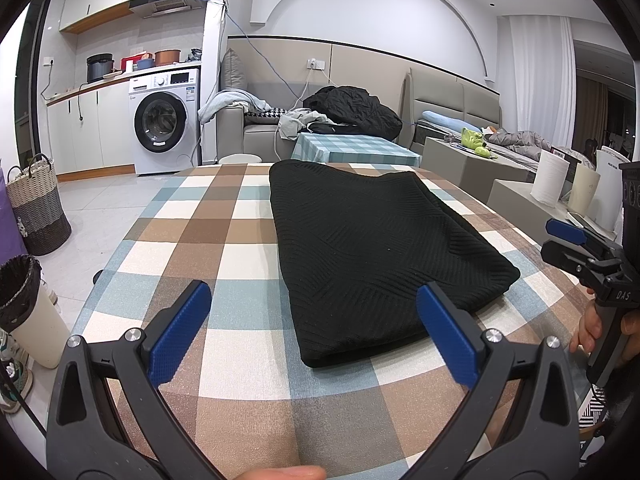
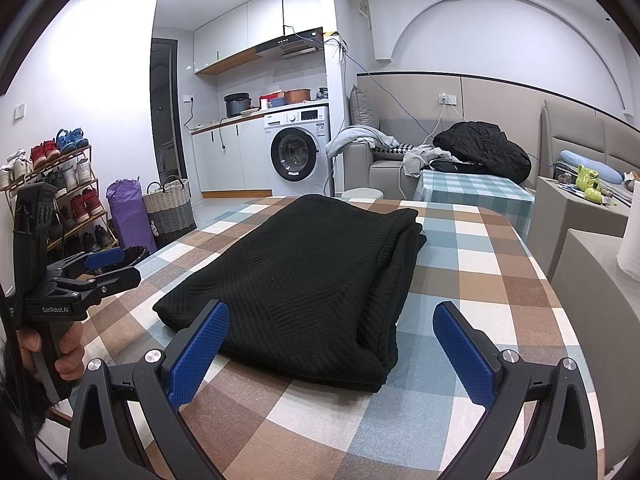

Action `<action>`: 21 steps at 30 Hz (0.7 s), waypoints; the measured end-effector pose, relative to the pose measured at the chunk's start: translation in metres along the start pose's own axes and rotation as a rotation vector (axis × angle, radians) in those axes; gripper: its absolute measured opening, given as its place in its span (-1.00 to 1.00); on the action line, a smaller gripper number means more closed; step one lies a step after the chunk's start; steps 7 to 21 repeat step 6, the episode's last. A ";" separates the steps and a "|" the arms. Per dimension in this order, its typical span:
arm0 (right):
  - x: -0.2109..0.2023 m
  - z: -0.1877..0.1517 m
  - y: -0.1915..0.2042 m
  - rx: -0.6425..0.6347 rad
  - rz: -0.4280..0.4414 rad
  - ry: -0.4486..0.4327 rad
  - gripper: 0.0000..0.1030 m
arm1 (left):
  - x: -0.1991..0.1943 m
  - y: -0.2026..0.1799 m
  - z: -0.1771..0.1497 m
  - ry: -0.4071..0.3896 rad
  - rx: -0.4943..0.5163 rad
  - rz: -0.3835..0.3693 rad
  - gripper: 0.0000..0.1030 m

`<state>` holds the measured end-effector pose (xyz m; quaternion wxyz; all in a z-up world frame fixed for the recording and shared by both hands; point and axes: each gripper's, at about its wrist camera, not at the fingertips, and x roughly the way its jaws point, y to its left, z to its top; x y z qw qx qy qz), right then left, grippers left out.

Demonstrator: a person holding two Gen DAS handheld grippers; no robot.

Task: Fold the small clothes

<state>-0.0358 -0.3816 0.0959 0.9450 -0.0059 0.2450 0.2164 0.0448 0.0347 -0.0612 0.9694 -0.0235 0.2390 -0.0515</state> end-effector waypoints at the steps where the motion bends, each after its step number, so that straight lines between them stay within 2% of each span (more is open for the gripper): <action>1: 0.000 0.000 0.000 0.000 0.000 0.000 1.00 | 0.000 0.000 0.000 -0.001 0.001 -0.001 0.98; 21: 0.000 0.000 0.000 0.000 0.001 0.000 1.00 | 0.000 0.000 0.001 0.001 0.001 0.003 0.98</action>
